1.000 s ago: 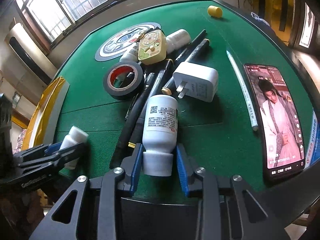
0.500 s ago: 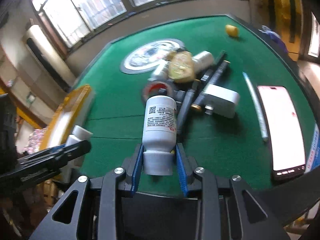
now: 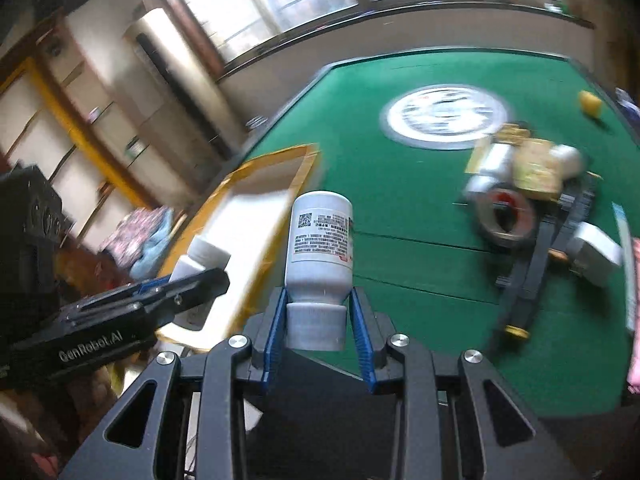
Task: Organize rigid objects
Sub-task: 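Carry both white bottles into the foam tray and open both tools, then grasp the black tape roll with the left tool while the right tool grasps the white plug, then place the tape roll in the tray with the left tool while the right tool drops the plug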
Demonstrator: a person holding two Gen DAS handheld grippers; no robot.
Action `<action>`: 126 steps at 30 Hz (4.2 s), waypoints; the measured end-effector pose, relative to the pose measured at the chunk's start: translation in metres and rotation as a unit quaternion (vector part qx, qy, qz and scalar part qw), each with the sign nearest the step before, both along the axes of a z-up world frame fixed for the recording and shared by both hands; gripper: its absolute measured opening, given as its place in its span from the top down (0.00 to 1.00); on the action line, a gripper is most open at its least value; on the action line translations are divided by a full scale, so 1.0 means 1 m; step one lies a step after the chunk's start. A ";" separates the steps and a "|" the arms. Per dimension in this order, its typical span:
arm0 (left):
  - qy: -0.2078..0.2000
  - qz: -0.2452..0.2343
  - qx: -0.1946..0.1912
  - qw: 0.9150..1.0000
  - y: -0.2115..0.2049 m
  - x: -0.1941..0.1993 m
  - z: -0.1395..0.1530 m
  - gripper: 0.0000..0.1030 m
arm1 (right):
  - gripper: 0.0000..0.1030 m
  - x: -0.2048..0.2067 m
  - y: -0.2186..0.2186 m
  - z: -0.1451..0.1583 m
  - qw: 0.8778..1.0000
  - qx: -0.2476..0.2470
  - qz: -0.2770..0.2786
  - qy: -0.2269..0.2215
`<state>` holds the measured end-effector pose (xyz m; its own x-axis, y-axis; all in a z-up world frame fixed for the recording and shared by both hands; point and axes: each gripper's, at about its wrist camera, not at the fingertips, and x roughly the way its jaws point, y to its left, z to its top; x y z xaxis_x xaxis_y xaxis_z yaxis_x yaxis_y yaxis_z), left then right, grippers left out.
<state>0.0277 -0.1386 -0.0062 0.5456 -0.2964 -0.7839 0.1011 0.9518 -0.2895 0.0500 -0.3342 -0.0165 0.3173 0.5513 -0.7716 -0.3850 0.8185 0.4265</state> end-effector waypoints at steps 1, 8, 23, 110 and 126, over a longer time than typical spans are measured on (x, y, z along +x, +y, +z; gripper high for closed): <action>-0.001 0.015 0.000 1.000 0.014 0.002 0.001 0.60 | 0.70 0.001 0.014 -0.001 1.000 0.001 0.013 0.001; 0.030 0.074 0.017 0.997 0.068 0.028 -0.022 0.60 | 0.70 0.012 0.091 -0.019 0.998 -0.014 0.068 0.006; 0.084 0.072 0.062 0.992 0.078 0.050 -0.064 0.60 | 0.70 -0.002 0.161 -0.042 0.978 -0.135 0.156 -0.002; 0.123 -0.106 -0.012 0.987 -0.200 0.115 -0.079 0.85 | 0.76 0.066 -0.222 -0.045 0.984 -0.124 -0.129 0.018; 0.112 -0.060 -0.111 0.986 -0.069 0.041 -0.027 0.85 | 0.77 0.007 -0.108 0.014 0.998 -0.045 -0.026 -0.033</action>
<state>0.0691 -0.2076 -0.0334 0.3169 -0.5262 -0.7891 0.1190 0.8475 -0.5173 0.0572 -0.4418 -0.0023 0.3959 0.4627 -0.7932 -0.3656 0.8718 0.3261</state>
